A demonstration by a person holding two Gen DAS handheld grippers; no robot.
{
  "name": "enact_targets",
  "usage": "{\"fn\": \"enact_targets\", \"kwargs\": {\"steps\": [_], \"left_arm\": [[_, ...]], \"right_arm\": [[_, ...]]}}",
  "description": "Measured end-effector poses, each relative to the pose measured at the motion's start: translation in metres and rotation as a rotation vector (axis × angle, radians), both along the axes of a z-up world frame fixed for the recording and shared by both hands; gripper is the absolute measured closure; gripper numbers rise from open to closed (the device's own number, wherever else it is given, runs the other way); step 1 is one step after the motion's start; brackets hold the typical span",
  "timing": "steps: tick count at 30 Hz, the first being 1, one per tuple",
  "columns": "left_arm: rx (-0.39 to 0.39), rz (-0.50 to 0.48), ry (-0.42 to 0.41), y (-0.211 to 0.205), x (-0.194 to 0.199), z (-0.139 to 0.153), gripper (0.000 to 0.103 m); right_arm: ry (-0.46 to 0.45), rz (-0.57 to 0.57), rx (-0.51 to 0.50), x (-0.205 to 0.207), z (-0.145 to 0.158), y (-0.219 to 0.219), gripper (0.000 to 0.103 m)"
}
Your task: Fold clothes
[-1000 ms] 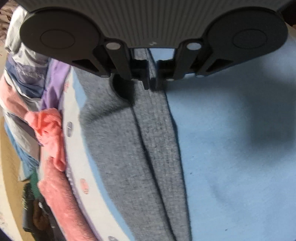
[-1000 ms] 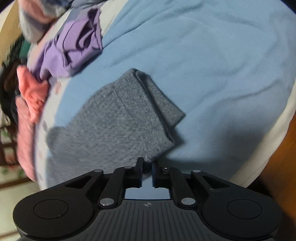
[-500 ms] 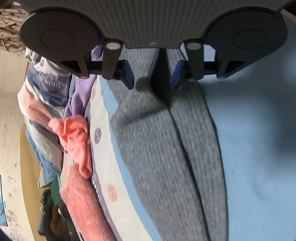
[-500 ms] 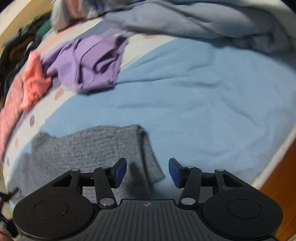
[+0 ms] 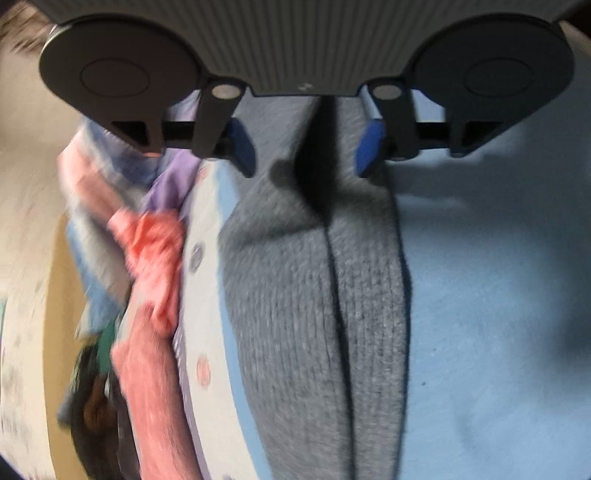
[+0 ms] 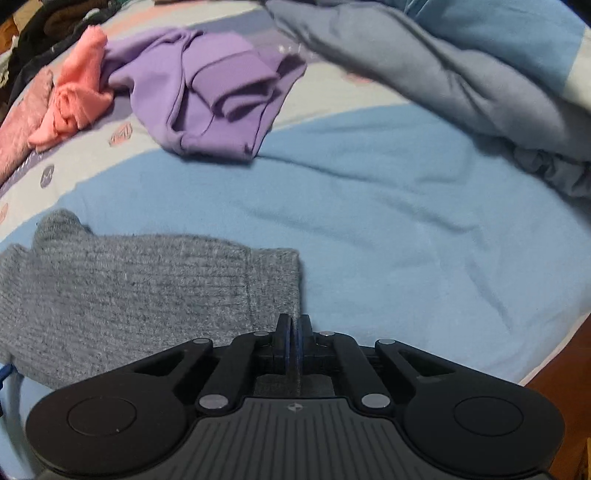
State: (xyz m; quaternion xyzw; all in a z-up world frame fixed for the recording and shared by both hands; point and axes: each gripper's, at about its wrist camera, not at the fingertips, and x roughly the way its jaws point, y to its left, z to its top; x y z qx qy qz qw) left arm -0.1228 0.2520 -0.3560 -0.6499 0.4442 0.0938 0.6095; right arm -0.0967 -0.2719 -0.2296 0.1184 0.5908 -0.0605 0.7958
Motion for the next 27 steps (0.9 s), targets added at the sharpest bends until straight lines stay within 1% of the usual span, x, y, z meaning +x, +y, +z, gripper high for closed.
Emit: {"fn": "enact_targets", "kwargs": {"steps": [1,4,6,7,9,10,12,14,15,17,19,23,25,27], "left_arm": [[-0.021,0.048,-0.011,0.003,-0.002,-0.004,0.027],[-0.107,0.203,-0.027,0.01,-0.006,-0.022,0.027],[-0.179,0.276,-0.019,0.009,-0.007,-0.037,0.027],[-0.21,0.308,-0.017,0.009,-0.008,-0.044,0.027],[-0.216,0.326,-0.03,0.006,-0.007,-0.045,0.027],[-0.219,0.334,-0.036,0.004,-0.006,-0.046,0.029],[-0.224,0.352,-0.048,0.001,-0.006,-0.047,0.046],[-0.227,0.37,-0.06,-0.002,-0.005,-0.048,0.097],[-0.21,0.386,-0.064,0.0,-0.007,-0.047,0.096],[-0.202,0.42,-0.081,0.0,-0.01,-0.045,0.096],[-0.19,0.425,-0.097,0.001,-0.011,-0.04,0.097],[-0.096,0.364,-0.135,0.01,-0.019,-0.013,0.097],[-0.025,0.295,-0.154,0.017,-0.025,0.003,0.097],[0.022,0.249,-0.138,0.025,-0.033,0.009,0.098]], "right_arm": [[-0.001,-0.004,0.003,0.0,0.0,0.0,0.098],[0.006,-0.044,0.025,-0.004,0.0,-0.003,0.094],[0.018,-0.08,0.045,-0.008,-0.002,-0.008,0.093],[0.024,-0.098,0.056,-0.01,-0.003,-0.011,0.091],[0.034,-0.109,0.064,-0.014,-0.005,-0.014,0.088],[0.035,-0.109,0.068,-0.014,-0.004,-0.014,0.087],[0.035,-0.108,0.076,-0.015,-0.004,-0.015,0.087],[0.035,-0.102,0.078,-0.015,-0.002,-0.014,0.087],[0.035,-0.099,0.078,-0.014,-0.001,-0.013,0.087],[0.035,-0.091,0.083,-0.013,0.0,-0.011,0.087],[0.032,-0.077,0.086,-0.013,0.001,-0.009,0.087],[0.035,-0.053,0.081,-0.012,0.002,-0.005,0.087],[0.043,-0.053,0.08,-0.012,0.0,-0.005,0.087],[0.045,-0.053,0.07,-0.012,0.0,-0.004,0.087]]}}
